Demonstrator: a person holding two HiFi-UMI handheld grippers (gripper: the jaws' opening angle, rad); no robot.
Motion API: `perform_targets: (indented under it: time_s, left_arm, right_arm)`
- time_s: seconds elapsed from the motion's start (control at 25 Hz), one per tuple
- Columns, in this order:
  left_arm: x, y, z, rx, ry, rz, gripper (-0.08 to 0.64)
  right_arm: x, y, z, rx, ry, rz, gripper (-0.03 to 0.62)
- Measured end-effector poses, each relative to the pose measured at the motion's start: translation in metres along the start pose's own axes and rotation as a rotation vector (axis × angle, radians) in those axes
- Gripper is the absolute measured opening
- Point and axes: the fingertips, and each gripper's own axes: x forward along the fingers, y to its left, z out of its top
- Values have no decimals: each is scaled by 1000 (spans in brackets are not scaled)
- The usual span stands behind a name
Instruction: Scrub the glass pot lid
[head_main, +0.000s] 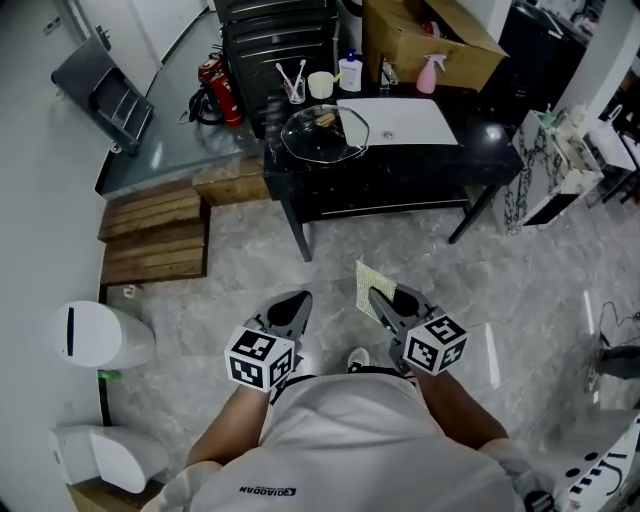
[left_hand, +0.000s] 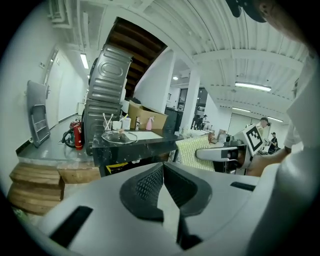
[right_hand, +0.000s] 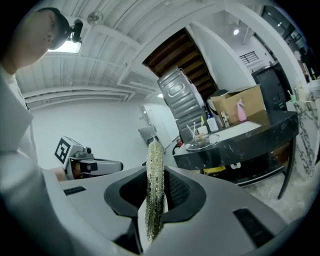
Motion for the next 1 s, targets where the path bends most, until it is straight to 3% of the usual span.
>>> perform_targets:
  time_s: [0.24, 0.68, 1.0]
  left_arm:
    - [54, 23, 17, -16, 9, 58, 15]
    - [121, 70, 25, -10, 66, 41, 15]
    - [208, 150, 76, 15, 51, -36, 15]
  right_arm:
    - [28, -44, 11, 11, 40, 73, 89]
    - [78, -105, 25, 61, 81, 73, 89]
    - [155, -166, 62, 30, 108, -12, 89]
